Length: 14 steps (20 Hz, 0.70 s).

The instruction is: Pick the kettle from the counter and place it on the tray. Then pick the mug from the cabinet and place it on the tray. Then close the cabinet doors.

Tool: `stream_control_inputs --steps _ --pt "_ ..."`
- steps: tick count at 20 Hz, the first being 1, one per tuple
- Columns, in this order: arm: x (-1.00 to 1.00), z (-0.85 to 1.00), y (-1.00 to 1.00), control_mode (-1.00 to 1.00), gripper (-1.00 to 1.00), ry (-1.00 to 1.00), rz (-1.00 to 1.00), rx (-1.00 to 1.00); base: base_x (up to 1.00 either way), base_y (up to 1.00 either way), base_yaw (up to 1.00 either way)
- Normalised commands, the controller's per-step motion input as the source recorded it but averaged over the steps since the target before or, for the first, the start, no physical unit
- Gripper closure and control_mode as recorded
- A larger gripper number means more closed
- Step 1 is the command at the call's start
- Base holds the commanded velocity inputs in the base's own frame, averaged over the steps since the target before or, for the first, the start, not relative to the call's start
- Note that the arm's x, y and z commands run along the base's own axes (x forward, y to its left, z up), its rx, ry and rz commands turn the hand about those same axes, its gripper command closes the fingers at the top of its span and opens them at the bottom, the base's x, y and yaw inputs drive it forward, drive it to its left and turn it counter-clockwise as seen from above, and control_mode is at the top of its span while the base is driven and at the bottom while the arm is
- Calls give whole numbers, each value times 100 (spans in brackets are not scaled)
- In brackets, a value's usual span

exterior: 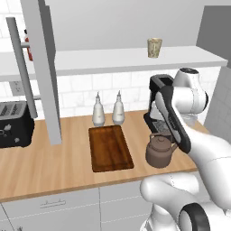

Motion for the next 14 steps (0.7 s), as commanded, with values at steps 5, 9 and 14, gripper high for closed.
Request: stream_control_inputs --steps 5,9,14 --pt "40 -19 0 -100 -100 1 -17 22 0 0 0" --pt "34 -34 0 -100 -100 4 -12 5 0 0 0" --pt "33 -28 0 -100 -100 8 -6 0 0 0 0"
